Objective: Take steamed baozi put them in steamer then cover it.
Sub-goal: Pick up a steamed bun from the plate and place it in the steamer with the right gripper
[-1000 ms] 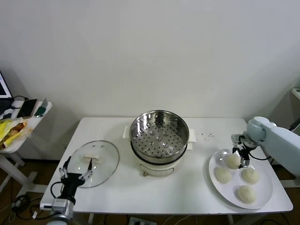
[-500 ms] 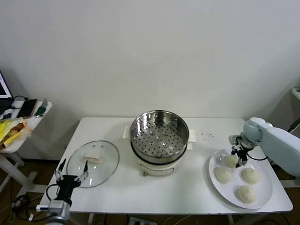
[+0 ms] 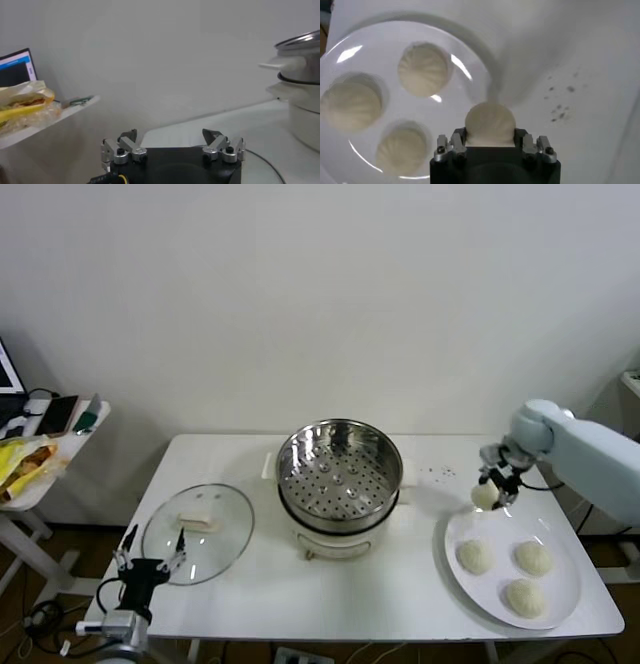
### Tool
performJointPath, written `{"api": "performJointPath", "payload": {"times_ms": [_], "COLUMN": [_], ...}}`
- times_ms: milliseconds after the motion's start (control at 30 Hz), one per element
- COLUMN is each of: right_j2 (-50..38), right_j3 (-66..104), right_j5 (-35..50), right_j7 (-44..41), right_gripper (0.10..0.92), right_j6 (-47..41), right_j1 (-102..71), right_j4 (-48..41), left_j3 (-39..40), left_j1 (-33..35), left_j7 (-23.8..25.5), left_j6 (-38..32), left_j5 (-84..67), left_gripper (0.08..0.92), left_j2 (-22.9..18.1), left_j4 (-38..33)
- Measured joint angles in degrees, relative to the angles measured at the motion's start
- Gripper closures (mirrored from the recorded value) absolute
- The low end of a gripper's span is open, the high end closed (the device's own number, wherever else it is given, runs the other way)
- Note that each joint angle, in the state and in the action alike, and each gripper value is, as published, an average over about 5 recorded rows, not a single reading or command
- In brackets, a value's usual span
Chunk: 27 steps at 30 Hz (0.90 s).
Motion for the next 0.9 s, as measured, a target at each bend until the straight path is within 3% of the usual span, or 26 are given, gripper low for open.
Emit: {"api": "performJointPath", "payload": {"times_ms": [400,900], "right_j2": [15.2,32.94], "right_j3": [-4.22,-0.99], "right_j5": [-2.03,-11.3], "right_j7": [-3.24,-3.58], "right_gripper": [0.381,0.389], "right_j6": [13.09,23.0], "right_j1": [12.38,8.19], "right_j4": [-1.17,-7.12], "left_j3": [0.63,0.2], "left_j1": [0.67,1.8], "left_j7": [-1.47,-2.55], "left_j6": [0.66,1.64], "left_j5": [-1.38,-2.48], "left_gripper": [0.177,0.177], "left_j2": [0.06,0.82], "left_j4": [-1.01,-2.38]}}
